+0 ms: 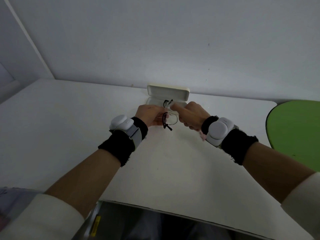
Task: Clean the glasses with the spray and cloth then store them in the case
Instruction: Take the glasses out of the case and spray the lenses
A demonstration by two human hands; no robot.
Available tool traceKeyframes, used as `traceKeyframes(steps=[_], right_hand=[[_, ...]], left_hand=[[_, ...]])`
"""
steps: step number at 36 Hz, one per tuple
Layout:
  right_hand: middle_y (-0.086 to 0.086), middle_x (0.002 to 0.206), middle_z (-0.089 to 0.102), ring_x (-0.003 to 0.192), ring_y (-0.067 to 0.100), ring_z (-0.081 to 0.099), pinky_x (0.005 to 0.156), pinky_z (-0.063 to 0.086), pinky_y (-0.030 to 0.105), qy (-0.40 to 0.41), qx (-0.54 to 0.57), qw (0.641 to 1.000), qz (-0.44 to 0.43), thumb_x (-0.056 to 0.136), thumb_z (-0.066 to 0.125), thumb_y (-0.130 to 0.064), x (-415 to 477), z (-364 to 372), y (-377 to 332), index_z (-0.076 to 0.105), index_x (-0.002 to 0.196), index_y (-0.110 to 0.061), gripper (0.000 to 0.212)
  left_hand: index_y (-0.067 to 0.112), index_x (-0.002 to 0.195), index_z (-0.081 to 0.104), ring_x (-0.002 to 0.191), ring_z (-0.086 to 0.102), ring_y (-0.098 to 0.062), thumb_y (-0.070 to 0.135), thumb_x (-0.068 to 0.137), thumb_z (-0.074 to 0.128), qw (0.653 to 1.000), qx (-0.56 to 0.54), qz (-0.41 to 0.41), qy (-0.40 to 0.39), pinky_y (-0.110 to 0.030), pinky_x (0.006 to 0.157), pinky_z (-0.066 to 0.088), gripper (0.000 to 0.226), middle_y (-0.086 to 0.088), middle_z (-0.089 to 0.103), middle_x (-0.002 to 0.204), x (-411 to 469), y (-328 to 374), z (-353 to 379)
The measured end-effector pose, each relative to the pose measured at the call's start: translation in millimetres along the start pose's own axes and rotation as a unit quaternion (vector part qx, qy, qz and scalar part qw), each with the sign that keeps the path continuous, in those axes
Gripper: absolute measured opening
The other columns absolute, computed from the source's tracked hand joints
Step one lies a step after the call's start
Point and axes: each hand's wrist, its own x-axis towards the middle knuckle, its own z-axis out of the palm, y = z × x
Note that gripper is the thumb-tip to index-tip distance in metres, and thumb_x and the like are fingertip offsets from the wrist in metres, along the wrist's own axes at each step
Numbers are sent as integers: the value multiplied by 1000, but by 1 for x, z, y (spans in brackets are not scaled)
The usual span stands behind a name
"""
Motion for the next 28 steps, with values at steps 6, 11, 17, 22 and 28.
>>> traceKeyframes(steps=[6,11,17,22,28], right_hand=[[-7,35,43,29,14,33,35,28,14,3,-23,1000,-15,69,49,-62,-2,4,0,51,41,-18,52],[-9,33,43,24,7,31,31,27,14,-1,-14,999,-35,73,48,-59,-4,6,2,56,43,-32,42],[-8,35,43,27,12,31,34,26,13,10,10,1000,-14,70,51,-57,0,1,3,41,42,-19,48],[-2,45,44,41,20,33,44,31,24,18,37,999,-8,67,54,-65,2,-7,1,40,45,-19,53],[2,49,45,41,19,36,43,34,24,43,88,995,-36,71,53,-78,2,-22,2,39,44,-19,66]], left_hand=[[-8,99,66,61,63,-25,5,83,67,1000,2,7,2,-27,53,57,21,-23,68,87,0,-2,0],[-4,86,67,57,66,-21,5,80,71,1000,-5,9,12,-25,50,55,12,-14,69,71,2,-2,1],[-6,96,67,54,66,-18,5,81,71,1000,-8,6,9,-25,50,55,19,-20,69,83,3,-2,1],[-5,96,66,62,65,-23,4,82,70,1000,-12,1,7,-26,51,56,18,-21,68,86,4,-1,0],[-1,86,66,53,65,-18,4,81,70,1000,-7,-1,6,-26,50,55,8,-19,68,81,5,-4,1]])
